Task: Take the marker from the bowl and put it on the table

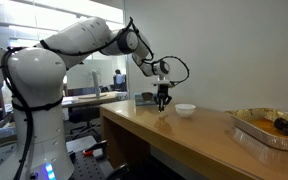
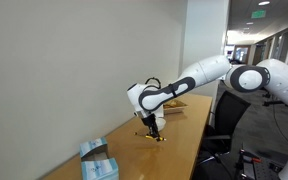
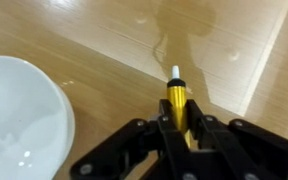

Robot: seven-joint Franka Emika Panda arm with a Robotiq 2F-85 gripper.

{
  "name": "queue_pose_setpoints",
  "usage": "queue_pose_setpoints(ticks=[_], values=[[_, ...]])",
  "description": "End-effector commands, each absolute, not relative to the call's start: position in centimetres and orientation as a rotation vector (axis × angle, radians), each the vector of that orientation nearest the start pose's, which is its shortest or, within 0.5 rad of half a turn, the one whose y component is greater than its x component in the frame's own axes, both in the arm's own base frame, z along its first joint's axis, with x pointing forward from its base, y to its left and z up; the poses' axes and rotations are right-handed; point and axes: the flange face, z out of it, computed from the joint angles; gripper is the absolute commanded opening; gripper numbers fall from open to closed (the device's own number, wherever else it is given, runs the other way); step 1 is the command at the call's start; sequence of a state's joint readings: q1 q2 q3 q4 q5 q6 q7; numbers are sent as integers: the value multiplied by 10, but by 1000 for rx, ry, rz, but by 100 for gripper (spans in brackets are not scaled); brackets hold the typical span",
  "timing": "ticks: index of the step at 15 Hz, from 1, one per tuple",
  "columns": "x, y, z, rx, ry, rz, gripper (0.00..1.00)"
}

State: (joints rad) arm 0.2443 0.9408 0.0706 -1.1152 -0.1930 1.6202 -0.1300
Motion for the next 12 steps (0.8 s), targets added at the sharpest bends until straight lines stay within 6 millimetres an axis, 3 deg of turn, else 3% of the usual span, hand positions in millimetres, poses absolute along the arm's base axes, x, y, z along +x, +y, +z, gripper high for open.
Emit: queue_pose_setpoints(ticks=[1, 4, 6, 8, 12], values=[[695, 205, 217, -3134, -867, 761, 48], [694, 211, 233, -3131, -859, 760, 70], [698, 208, 261, -3153, -841, 642, 85], [700, 201, 301, -3173, -808, 483, 100], [696, 183, 383, -3192, -772, 195, 100]])
